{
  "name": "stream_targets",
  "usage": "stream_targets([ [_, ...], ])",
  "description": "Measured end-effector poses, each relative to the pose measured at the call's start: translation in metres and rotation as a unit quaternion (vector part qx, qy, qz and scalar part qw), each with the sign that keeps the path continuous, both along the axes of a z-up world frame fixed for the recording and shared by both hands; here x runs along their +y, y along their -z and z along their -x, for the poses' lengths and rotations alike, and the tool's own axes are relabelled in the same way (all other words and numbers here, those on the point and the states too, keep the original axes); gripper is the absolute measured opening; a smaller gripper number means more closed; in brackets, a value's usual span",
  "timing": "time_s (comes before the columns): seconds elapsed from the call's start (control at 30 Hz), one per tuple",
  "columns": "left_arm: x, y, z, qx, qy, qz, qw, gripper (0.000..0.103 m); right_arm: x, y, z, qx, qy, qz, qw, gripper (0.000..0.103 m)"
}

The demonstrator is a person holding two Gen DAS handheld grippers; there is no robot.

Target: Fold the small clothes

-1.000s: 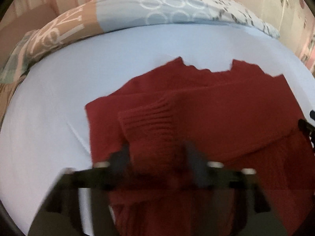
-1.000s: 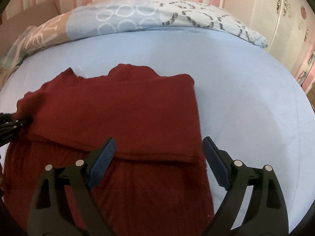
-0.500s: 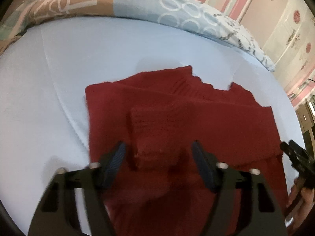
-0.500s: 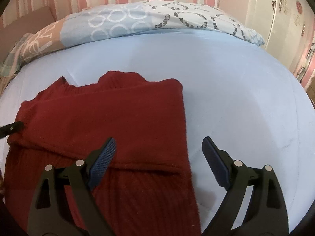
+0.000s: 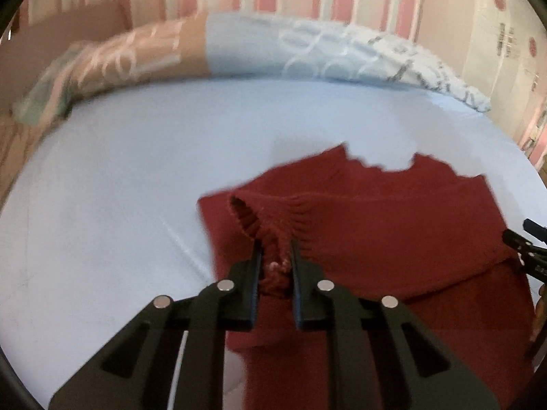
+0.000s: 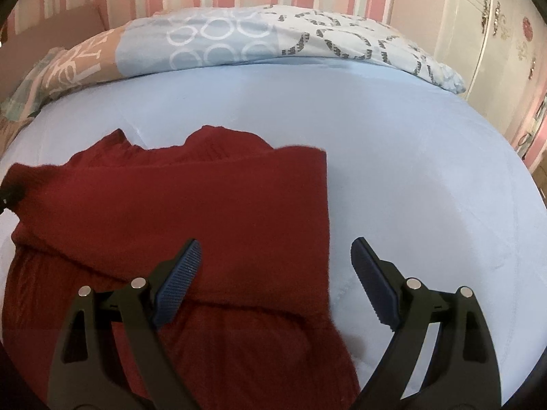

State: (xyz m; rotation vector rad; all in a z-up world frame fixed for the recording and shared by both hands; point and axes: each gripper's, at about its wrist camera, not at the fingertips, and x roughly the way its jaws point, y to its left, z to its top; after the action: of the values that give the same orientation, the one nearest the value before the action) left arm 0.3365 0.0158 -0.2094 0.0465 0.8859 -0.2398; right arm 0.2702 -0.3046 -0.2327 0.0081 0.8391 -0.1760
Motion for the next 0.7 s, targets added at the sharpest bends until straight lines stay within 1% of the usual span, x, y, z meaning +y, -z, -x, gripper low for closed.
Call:
stream_targets([
  [0.07, 0.006, 0.011, -0.005, 0.023, -0.004, 0.012, 0.9997, 0.017, 0.002, 0.003, -0.001, 0.006, -0.001, 0.000, 1.000, 0.090],
  [0.1, 0.006, 0.015, -0.005, 0.026, -0.003, 0.012, 0.9996, 0.017, 0.003, 0.005, -0.001, 0.009, -0.003, 0.000, 1.000, 0.090],
  [0.17, 0.004, 0.017, -0.001, 0.017, -0.001, -0.001, 0.9999, 0.019, 0.005, 0.009, -0.001, 0.016, -0.004, 0.007, 1.000, 0.090],
  [0.23, 0.002, 0.017, 0.002, 0.010, 0.000, -0.009, 0.9999, 0.026, 0.006, 0.009, 0.000, 0.016, -0.006, 0.014, 1.000, 0.090],
  [0.27, 0.004, 0.016, 0.004, 0.008, -0.003, -0.015, 0.9998, 0.036, 0.006, 0.007, 0.001, 0.013, -0.007, 0.017, 1.000, 0.090],
  [0.3, 0.007, 0.015, 0.006, 0.008, -0.008, -0.018, 0.9998, 0.053, 0.006, 0.006, 0.002, 0.011, -0.008, 0.018, 1.000, 0.090],
  [0.37, 0.015, 0.012, 0.012, 0.008, -0.012, -0.012, 0.9998, 0.065, 0.006, 0.003, 0.002, 0.009, -0.014, 0.020, 1.000, 0.090],
  [0.43, 0.024, 0.008, 0.018, 0.010, -0.017, -0.013, 0.9997, 0.067, 0.005, 0.001, 0.003, 0.005, -0.014, 0.028, 1.000, 0.090],
  [0.47, 0.029, 0.005, 0.021, 0.012, -0.023, -0.014, 0.9996, 0.072, 0.004, 0.001, 0.003, 0.004, -0.012, 0.027, 1.000, 0.090],
  [0.53, 0.034, -0.003, 0.026, 0.009, -0.028, -0.008, 0.9995, 0.072, 0.001, 0.000, 0.003, 0.004, -0.007, 0.020, 1.000, 0.090],
  [0.63, 0.021, -0.016, 0.022, 0.008, -0.014, 0.002, 0.9999, 0.073, 0.002, -0.001, 0.001, 0.001, -0.005, 0.010, 1.000, 0.090],
  [0.7, -0.004, -0.019, 0.016, 0.008, 0.013, 0.001, 0.9999, 0.074, 0.010, -0.003, -0.003, 0.000, -0.016, 0.009, 1.000, 0.090],
])
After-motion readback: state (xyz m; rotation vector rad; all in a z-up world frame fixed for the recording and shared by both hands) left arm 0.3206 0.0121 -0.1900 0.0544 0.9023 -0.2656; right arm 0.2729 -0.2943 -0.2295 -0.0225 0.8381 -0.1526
